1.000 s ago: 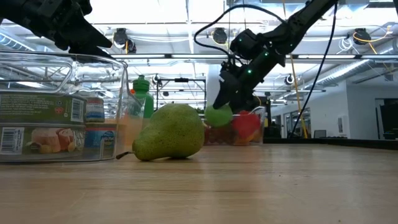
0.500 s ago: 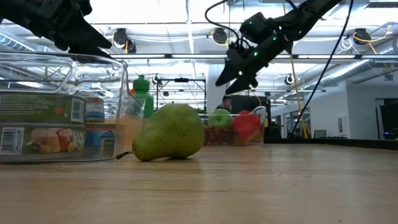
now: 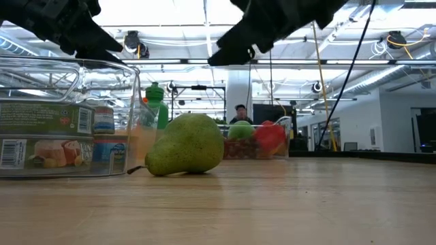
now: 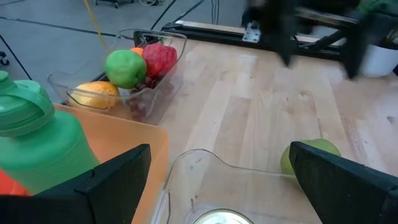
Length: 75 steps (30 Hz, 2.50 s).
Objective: Pick & Place Food Item
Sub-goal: Put the green pear into the top transparent bin
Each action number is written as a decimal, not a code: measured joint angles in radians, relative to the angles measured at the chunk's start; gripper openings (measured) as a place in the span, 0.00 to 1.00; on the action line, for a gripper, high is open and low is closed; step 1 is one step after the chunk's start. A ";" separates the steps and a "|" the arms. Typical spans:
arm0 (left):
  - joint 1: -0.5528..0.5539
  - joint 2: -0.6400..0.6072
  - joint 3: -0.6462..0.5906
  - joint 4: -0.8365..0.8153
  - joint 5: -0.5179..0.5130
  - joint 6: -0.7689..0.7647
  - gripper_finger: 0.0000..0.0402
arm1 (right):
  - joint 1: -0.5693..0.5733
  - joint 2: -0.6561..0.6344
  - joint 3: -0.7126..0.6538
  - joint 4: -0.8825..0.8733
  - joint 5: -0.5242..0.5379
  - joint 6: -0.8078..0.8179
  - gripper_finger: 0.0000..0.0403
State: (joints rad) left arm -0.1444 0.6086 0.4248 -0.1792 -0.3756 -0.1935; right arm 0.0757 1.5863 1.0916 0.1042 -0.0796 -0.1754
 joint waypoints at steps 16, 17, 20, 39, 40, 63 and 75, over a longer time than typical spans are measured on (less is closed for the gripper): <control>0.000 0.000 0.000 -0.012 0.001 -0.097 0.99 | 0.131 0.329 0.151 0.015 0.106 0.133 0.95; 0.000 0.000 0.000 -0.014 0.002 -0.103 0.99 | 0.134 0.334 0.151 0.007 0.105 0.129 0.95; 0.000 0.000 0.000 -0.024 0.009 -0.119 0.99 | 0.136 0.349 0.154 -0.024 0.107 0.102 0.95; 0.000 0.000 0.000 -0.035 0.008 -0.124 0.99 | 0.102 0.330 0.152 -0.153 0.106 0.136 0.79; 0.000 0.000 0.000 -0.035 0.008 -0.124 0.99 | 0.099 0.315 0.151 -0.167 0.106 0.133 0.79; 0.000 0.000 0.000 -0.034 0.000 -0.089 0.99 | -0.240 -0.021 0.152 -0.166 0.292 -0.001 0.80; 0.000 0.004 0.000 -0.033 -0.001 -0.074 0.99 | -0.462 0.161 0.151 -0.063 0.258 0.032 0.80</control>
State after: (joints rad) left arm -0.1444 0.6126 0.4244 -0.2124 -0.3767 -0.2670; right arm -0.3863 1.7472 1.2429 0.0413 0.1783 -0.1429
